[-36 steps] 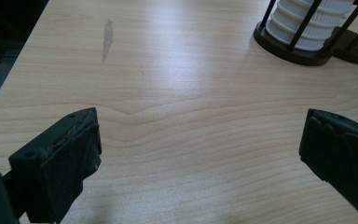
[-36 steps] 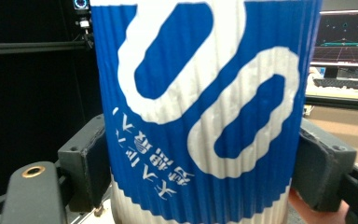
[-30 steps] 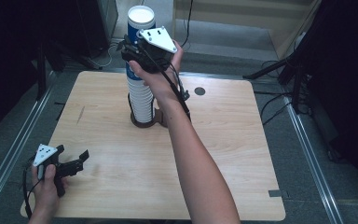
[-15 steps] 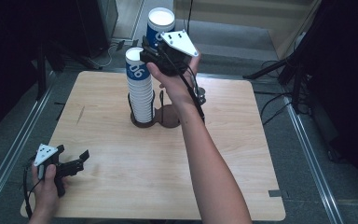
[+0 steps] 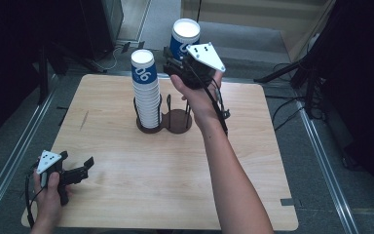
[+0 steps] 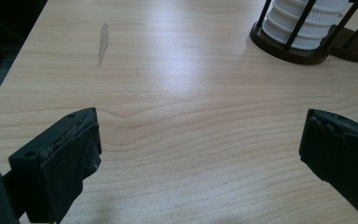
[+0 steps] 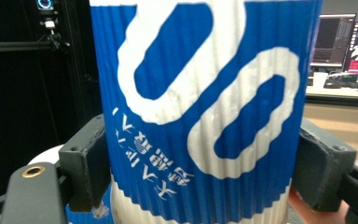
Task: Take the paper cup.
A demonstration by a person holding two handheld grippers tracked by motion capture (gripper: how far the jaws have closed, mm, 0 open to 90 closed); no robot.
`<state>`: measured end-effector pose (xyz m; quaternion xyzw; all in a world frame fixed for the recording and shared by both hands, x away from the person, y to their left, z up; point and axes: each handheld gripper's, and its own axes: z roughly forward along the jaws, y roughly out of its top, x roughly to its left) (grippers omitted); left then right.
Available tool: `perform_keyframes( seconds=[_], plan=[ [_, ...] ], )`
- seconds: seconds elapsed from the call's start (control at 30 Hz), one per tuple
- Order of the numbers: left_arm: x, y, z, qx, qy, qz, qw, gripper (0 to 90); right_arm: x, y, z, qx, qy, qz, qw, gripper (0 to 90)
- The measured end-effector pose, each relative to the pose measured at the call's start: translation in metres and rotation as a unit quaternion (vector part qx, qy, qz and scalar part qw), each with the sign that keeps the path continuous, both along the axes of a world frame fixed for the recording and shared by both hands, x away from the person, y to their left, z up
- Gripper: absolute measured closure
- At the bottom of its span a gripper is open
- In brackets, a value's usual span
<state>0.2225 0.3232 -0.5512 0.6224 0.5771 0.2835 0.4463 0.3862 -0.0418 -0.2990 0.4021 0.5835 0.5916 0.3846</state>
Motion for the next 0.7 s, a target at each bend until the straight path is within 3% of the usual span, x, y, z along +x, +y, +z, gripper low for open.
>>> perform_keyframes(
  seconds=[0.7],
  plan=[
    [0.001,-0.003,0.000,0.011,0.001,-0.001,0.9999,0.0,-0.021,-0.024,-0.037,-0.028,0.018,-0.001,0.9994,18.3]
  ],
)
